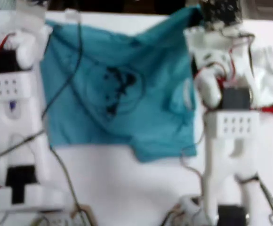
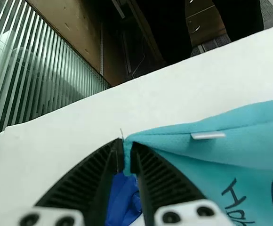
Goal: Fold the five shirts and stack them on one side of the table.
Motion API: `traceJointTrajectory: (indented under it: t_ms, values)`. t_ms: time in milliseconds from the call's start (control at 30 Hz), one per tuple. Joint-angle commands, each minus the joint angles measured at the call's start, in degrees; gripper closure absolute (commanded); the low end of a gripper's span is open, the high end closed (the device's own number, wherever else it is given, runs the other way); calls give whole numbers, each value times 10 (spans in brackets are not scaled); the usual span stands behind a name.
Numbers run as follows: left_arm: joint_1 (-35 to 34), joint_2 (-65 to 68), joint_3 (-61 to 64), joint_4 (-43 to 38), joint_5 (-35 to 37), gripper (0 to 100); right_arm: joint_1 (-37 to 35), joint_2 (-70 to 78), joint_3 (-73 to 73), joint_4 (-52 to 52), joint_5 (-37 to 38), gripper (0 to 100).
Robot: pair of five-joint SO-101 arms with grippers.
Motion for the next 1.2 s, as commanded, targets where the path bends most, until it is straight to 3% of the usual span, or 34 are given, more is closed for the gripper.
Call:
traceJointTrajectory:
  t_ms: [0,333,500,800,1167]
  values:
    - [4,36,-29,0,1,976,9,41,-33,-16,14,978]
    - [0,149,-109,-5,1,976,8,231,-171,-19,11,978]
    - [0,222,-110,-5,2,975,7,326,-234,33,10,978]
    - [2,324,-121,-44,3,975,4,436,-258,56,10,978]
    - [4,428,-121,27,-2,975,8,553,-259,136,10,978]
